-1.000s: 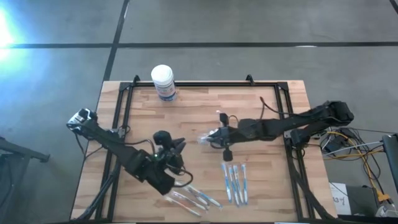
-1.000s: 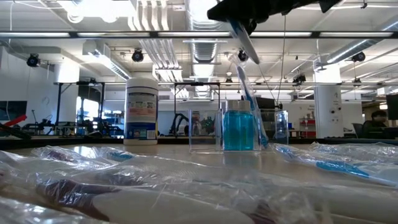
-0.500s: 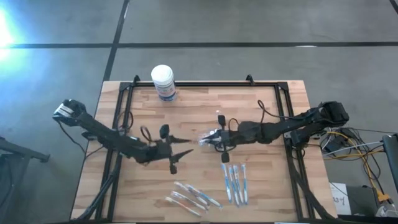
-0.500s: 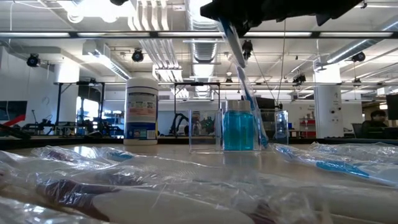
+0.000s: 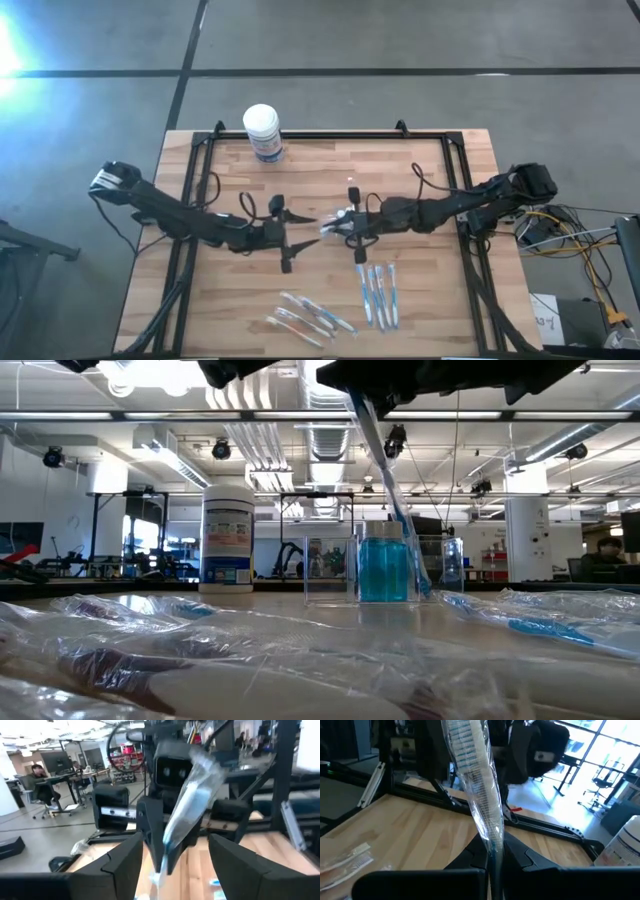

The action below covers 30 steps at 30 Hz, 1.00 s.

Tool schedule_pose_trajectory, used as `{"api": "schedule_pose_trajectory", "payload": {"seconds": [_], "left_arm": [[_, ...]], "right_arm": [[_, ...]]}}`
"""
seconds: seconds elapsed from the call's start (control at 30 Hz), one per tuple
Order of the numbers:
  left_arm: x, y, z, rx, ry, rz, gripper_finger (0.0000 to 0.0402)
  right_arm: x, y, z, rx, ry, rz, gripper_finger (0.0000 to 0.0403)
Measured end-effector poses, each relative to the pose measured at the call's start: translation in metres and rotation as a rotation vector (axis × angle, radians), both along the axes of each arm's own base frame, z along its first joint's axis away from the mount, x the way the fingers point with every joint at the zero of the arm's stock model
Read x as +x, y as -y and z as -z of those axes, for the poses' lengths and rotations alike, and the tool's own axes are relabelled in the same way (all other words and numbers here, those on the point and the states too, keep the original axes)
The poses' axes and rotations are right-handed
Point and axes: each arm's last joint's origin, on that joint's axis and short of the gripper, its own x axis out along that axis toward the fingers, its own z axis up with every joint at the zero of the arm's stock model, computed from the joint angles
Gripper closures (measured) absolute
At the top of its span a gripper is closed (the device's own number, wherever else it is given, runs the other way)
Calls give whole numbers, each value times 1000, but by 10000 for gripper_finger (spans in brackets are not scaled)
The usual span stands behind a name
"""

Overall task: Pick & Place toothbrushing station
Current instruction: Put the blue toothbrush into the transparent organizer

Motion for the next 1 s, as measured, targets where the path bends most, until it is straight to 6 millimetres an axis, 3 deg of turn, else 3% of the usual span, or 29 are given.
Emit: {"api": "schedule_pose_trajectory", "payload": {"seconds": [0.23,0.6,0.77,1.0], "left_arm": [[22,1,0,50,-35,2,165],[27,-7,2,90,-46,46,183],[29,-12,1,82,-38,42,233],[30,-15,2,92,-41,37,344]], "right_arm": [[5,-1,2,-5,-7,-4,390],[5,-2,0,-25,0,-7,390],[5,-2,0,-22,1,-7,390],[6,-2,0,-25,2,-6,390]]}}
